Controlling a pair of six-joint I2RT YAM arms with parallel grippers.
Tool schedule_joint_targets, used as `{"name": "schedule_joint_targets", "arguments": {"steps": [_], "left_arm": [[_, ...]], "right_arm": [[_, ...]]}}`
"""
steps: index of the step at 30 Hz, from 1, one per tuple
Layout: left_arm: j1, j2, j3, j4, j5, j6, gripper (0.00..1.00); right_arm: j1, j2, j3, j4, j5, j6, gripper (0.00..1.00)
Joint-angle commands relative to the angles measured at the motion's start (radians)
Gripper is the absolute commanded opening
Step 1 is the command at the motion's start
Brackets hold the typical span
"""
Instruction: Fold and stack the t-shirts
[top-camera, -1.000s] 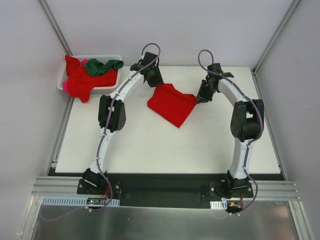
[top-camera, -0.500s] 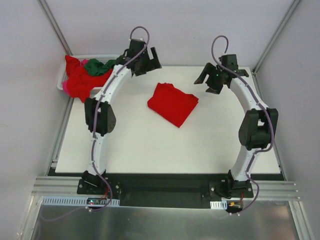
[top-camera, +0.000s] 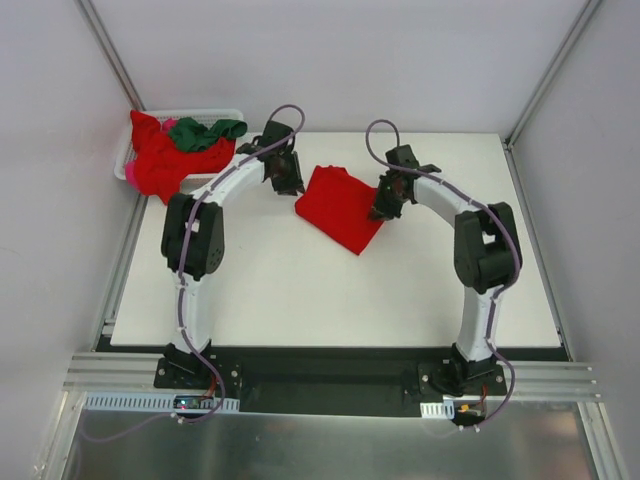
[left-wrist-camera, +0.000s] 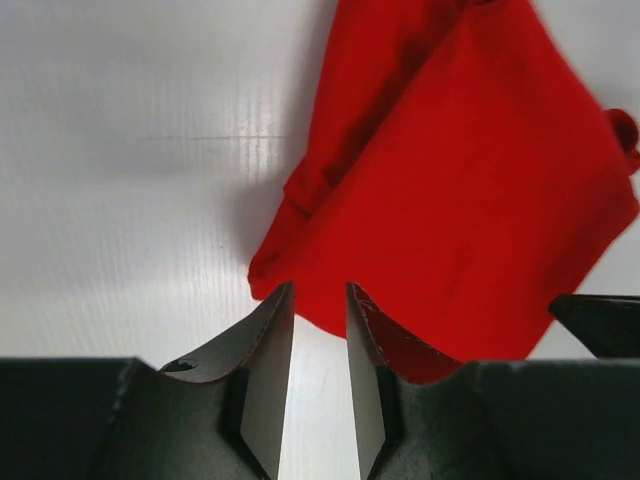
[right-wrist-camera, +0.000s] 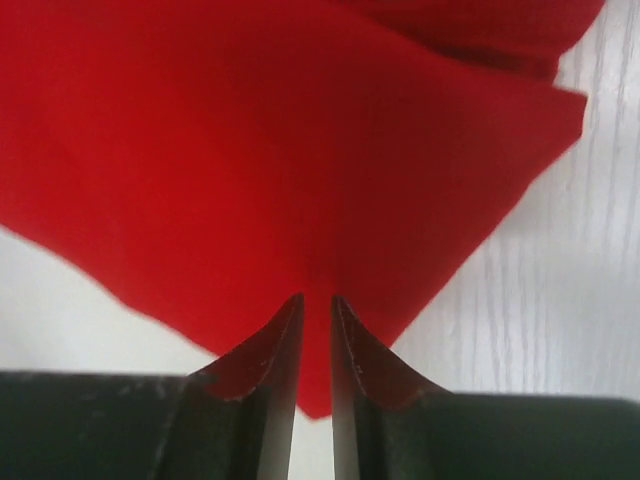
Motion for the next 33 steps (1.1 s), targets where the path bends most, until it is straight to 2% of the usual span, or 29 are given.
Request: {"name": "schedule_joint_targets", "arguments": {"steps": [1, 4, 9, 13, 17, 21, 25, 29, 31, 32, 33], "left_arm": [[-0.009, 0.065, 0.021, 0.028, 0.010, -0.018, 0.27], [-0.023, 0.096, 0.007, 0.039, 0.019, -0.039, 0.27], [-0.077, 0.071, -0.086, 0.039, -0.069, -0.076, 0.26], [-0.130, -0.036, -0.258, 0.039, -0.117, -0.156, 0.25], [-0.196, -0.133, -0.363, 0.039, -0.149, -0.205, 0.25], [-0.216, -0.196, -0.386, 0.037, -0.145, -0.208, 0.25], [-0.146, -0.321, -0.390, 0.036, -0.120, -0.184, 0.31], [-0.049, -0.406, -0.419, 0.040, -0.070, -0.133, 0.35], [-0.023, -0.403, -0.429, 0.042, -0.071, -0.113, 0.34], [0.001, -0.398, -0.432, 0.046, -0.074, -0.108, 0.34], [0.010, -0.389, -0.433, 0.055, -0.065, -0.107, 0.34]], "right_arm": [[-0.006, 0.076, 0.123, -0.032, 0.074, -0.020, 0.20], [-0.009, 0.144, 0.202, -0.072, 0.097, -0.062, 0.20], [-0.027, 0.223, 0.272, -0.101, 0.096, -0.082, 0.22], [-0.038, 0.276, 0.330, -0.133, 0.110, -0.119, 0.23], [-0.044, 0.279, 0.349, -0.155, 0.088, -0.155, 0.27], [-0.043, 0.231, 0.341, -0.147, 0.070, -0.244, 0.37], [-0.043, 0.107, 0.342, -0.187, -0.003, -0.309, 0.47], [-0.040, -0.058, 0.271, -0.188, -0.099, -0.288, 0.66], [-0.035, -0.141, 0.187, -0.169, -0.146, -0.281, 0.74], [-0.026, -0.166, 0.152, -0.158, -0.154, -0.275, 0.82], [-0.020, -0.212, 0.121, -0.146, -0.150, -0.274, 0.85]]}}
